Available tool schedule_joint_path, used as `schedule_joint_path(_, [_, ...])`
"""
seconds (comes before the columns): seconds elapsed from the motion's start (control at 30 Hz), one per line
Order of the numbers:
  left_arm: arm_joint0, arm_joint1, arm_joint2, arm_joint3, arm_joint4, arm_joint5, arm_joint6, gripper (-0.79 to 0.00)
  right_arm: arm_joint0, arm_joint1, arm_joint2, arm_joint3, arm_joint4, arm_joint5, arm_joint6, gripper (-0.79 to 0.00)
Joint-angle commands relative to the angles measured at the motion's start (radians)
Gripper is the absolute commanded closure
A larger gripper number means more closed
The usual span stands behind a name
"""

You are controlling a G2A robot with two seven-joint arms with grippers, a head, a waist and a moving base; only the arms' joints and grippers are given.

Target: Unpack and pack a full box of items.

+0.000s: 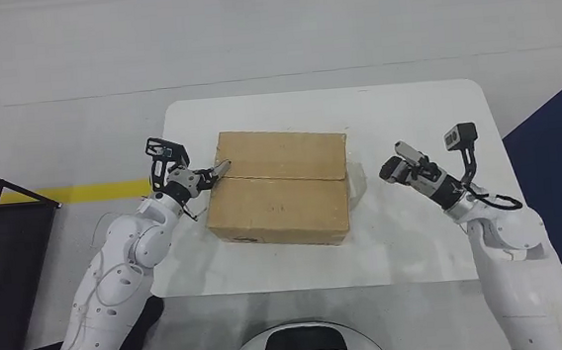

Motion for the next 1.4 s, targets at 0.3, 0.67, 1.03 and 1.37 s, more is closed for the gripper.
schedule_joint_path(0.3, [0.0, 0.0, 0.0, 0.0, 0.0, 0.0, 0.0, -0.785, 0.004, 0.005, 0.001, -0.009, -0.154, -0.026, -0.029, -0.785])
schedule_joint_path(0.67, [0.0, 0.0, 0.0, 0.0, 0.0, 0.0, 0.0, -0.785, -0.058, 0.018, -0.032, 0.008, -0.503, -0.191, -0.138, -0.785])
schedule_joint_path(1.03, [0.0, 0.0, 0.0, 0.0, 0.0, 0.0, 0.0, -0.785, -0.088, 0.022, -0.06, -0.03, -0.666, -0.216, -0.149, -0.785])
schedule_joint_path(1.37, [0.0, 0.0, 0.0, 0.0, 0.0, 0.0, 0.0, -0.785, -0.205, 0.02, -0.142, -0.109, -1.063, -0.193, -0.364, -0.785])
